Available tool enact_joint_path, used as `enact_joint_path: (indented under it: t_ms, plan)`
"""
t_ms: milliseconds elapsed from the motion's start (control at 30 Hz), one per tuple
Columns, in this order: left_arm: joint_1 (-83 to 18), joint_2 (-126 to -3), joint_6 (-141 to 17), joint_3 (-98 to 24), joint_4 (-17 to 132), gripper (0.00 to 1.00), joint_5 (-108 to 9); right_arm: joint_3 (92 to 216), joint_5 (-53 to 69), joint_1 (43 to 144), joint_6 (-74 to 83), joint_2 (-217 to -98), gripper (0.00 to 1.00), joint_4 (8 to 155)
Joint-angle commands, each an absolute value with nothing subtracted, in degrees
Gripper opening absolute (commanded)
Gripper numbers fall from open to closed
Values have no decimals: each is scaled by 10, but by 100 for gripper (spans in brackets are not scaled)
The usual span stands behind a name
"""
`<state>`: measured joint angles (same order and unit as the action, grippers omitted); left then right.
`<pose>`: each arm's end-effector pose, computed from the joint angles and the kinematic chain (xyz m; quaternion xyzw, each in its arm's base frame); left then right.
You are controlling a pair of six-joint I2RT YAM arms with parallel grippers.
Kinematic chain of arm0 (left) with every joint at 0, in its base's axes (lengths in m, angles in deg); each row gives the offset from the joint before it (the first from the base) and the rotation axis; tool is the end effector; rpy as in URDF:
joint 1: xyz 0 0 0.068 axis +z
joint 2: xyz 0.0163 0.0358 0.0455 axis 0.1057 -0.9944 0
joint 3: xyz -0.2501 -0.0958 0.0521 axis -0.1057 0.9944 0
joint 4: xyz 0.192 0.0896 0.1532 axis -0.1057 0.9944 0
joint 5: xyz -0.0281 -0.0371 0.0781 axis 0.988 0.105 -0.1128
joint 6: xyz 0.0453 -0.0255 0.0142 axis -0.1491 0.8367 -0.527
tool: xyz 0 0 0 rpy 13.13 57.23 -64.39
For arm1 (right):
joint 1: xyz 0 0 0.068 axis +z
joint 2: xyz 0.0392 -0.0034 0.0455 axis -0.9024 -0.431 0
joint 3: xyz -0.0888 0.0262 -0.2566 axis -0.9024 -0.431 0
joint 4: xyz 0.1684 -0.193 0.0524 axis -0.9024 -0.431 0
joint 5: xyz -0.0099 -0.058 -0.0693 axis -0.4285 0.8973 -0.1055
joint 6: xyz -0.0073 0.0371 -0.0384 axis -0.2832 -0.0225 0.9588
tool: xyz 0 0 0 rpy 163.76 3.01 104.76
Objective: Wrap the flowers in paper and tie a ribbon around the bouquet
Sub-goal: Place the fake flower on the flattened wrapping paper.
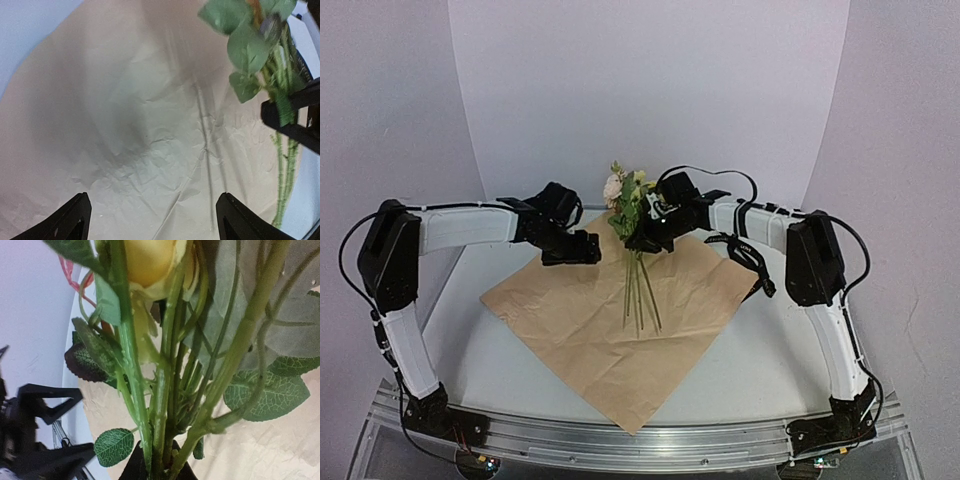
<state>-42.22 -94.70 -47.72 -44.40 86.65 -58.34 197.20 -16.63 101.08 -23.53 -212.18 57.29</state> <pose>0.3266 -0.2384 0.2229 0.0802 0.9461 -0.1601 0.2699 0.4213 0.3364 0.2154 -0.1276 0.8748 0.4339 0.1734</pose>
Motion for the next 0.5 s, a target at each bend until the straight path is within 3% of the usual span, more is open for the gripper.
enact_joint_path:
  t_ms: [0,333,367,467]
  plan:
    - [-378,-881,-428,-384,880,89,-583,2030,-149,1028,-184,-2169,0,583]
    - [-361,-871,-416,-296,861,89,-548,2116,-74,1039,-212,-2253,0,594]
    - [-360,-873,-416,-293,859,89,-547,2114,-66,1039,-215,-2254,3,597]
    - [-357,-880,-418,-294,855,88,-543,2108,-47,1039,-225,-2256,27,600]
